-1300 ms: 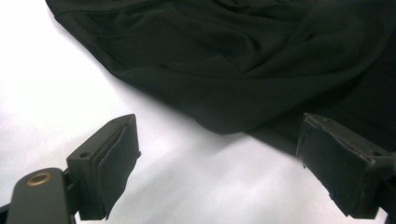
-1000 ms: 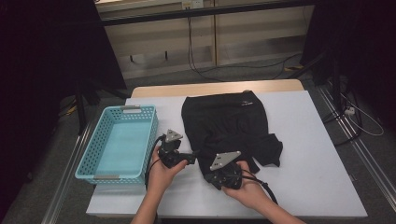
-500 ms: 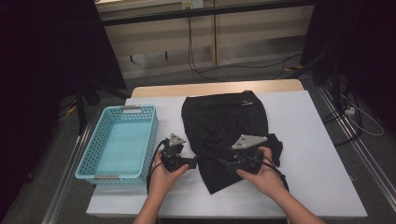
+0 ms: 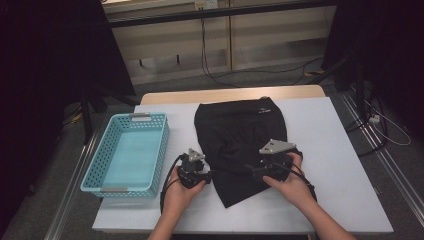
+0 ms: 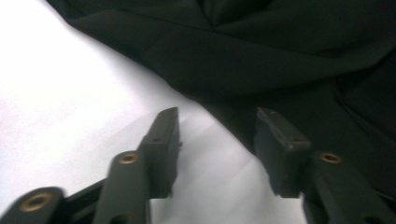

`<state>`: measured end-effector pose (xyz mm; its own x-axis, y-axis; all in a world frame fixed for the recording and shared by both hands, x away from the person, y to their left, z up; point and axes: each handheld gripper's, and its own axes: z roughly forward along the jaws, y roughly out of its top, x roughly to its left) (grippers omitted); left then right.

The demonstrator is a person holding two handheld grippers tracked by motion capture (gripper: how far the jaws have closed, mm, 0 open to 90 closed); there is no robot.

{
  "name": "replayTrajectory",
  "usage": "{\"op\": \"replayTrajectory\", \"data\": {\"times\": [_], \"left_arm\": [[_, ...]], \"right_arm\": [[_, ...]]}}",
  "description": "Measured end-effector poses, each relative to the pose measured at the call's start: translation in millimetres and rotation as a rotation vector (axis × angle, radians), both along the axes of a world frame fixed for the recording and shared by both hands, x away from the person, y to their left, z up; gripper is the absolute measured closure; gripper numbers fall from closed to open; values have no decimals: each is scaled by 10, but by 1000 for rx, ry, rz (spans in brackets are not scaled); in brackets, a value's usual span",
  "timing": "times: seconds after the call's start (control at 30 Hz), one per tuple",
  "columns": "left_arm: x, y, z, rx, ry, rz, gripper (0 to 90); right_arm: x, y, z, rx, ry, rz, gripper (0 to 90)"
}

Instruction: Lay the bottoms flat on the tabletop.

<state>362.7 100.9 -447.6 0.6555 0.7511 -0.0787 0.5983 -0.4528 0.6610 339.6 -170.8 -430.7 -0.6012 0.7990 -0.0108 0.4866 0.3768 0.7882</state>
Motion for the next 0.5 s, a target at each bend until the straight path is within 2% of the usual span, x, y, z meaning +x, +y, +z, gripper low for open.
{"op": "replayTrajectory", "data": {"times": [0.07,0.13,0.23,0.33,0.4,0.5], "left_arm": [[-14,-18,10,-5,19,-5,618],[-31,-44,7,1,12,3,646],[-43,-58,16,1,27,2,698],[-48,-66,21,-8,44,3,765],[-55,-80,24,-8,51,-1,805],[-61,-99,26,-20,70,-10,899]], "right_arm": [[3,-21,9,1,1,-3,274],[2,-52,24,5,0,-12,273],[-18,-104,30,-3,6,-23,273],[-56,-156,14,-28,5,-22,273],[-89,-176,2,-68,-4,-18,273],[-118,-201,-14,-62,5,-13,274]]}}
